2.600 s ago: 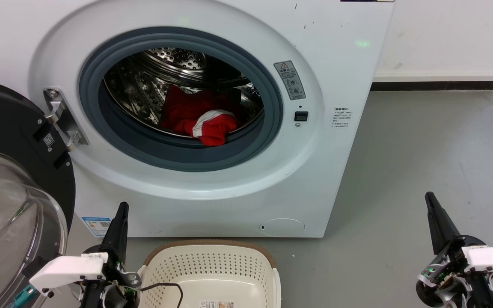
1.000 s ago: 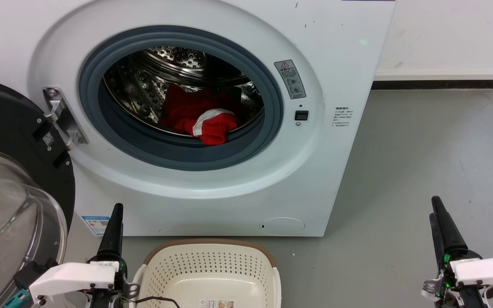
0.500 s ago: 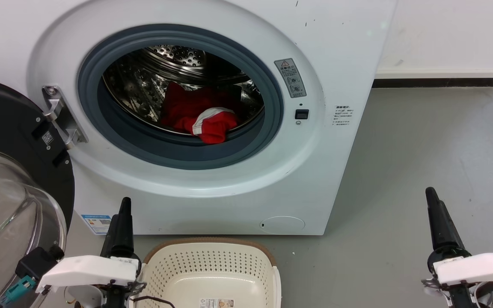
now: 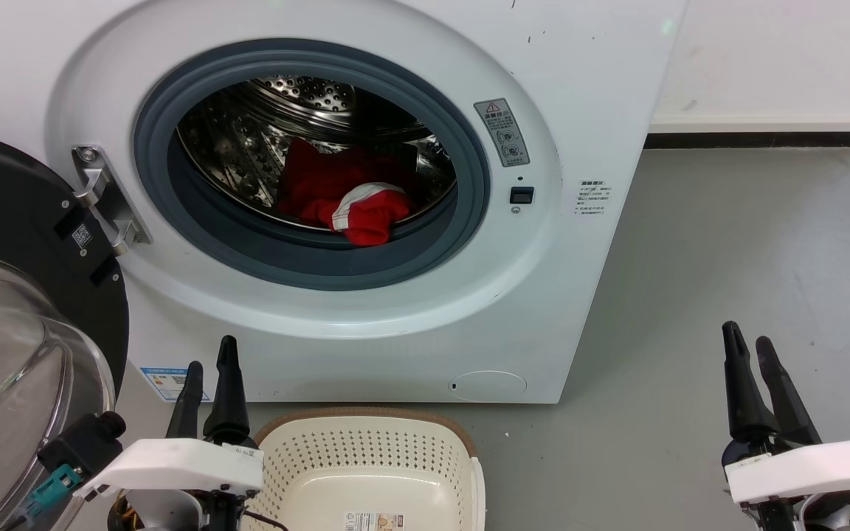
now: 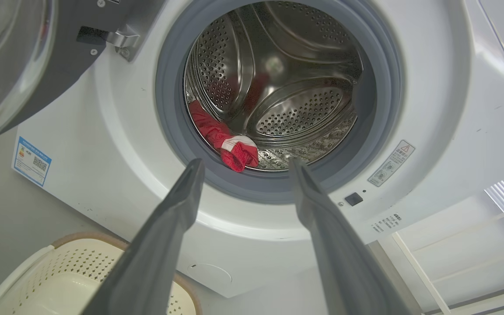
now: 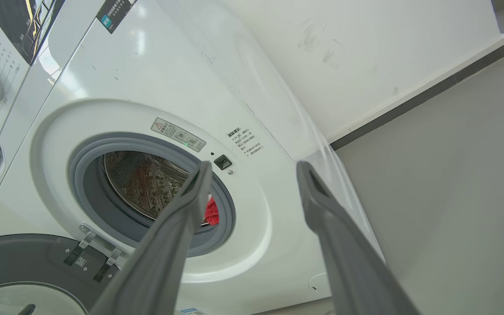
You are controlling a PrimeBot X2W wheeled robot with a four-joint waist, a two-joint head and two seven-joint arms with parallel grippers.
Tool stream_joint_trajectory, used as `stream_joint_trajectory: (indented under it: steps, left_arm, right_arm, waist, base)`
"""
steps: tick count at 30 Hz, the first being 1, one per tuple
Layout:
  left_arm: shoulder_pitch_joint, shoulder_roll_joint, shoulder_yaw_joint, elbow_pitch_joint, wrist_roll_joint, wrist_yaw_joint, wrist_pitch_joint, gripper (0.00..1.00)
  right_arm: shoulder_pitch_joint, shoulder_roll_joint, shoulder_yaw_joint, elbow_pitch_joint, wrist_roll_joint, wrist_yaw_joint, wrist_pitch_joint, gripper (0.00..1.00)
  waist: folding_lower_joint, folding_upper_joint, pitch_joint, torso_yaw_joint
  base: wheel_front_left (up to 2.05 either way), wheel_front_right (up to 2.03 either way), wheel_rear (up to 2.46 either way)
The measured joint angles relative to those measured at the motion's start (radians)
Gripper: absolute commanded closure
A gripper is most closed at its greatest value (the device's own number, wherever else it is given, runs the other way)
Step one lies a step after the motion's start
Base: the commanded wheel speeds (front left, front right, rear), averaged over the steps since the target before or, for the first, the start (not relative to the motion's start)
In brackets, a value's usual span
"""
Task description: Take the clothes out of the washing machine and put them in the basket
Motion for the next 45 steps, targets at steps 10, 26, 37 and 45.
stream_joint_trajectory:
  steps: [10,26,37,45]
  left_arm:
    - [0.019,0.0,-0.014,-0.029,0.135,0.019,-0.028,0.0]
    - [0.053,0.001,-0.02,-0.063,0.356,0.009,-0.082,0.0]
    - [0.061,0.001,-0.031,-0.066,0.466,0.011,-0.107,0.0]
    - [0.076,0.001,-0.036,-0.076,0.536,0.019,-0.124,0.0]
  right_arm:
    - [0.021,0.0,0.011,-0.034,-0.146,0.0,-0.032,0.0]
    - [0.051,0.0,0.03,-0.087,-0.371,0.0,-0.086,0.0]
    - [0.072,0.0,0.031,-0.105,-0.474,0.0,-0.11,0.0]
    - [0.079,0.0,0.037,-0.12,-0.543,0.0,-0.128,0.0]
  waist:
    - [0.0,0.0,-0.001,0.001]
    - [0.0,0.0,0.0,0.006]
    - [0.0,0.0,-0.001,0.008]
    - [0.0,0.0,-0.001,0.008]
  base:
    - [0.0,0.0,0.0]
    - [0.0,0.0,0.0]
    - [0.0,0.0,0.0]
    - [0.0,0.0,0.0]
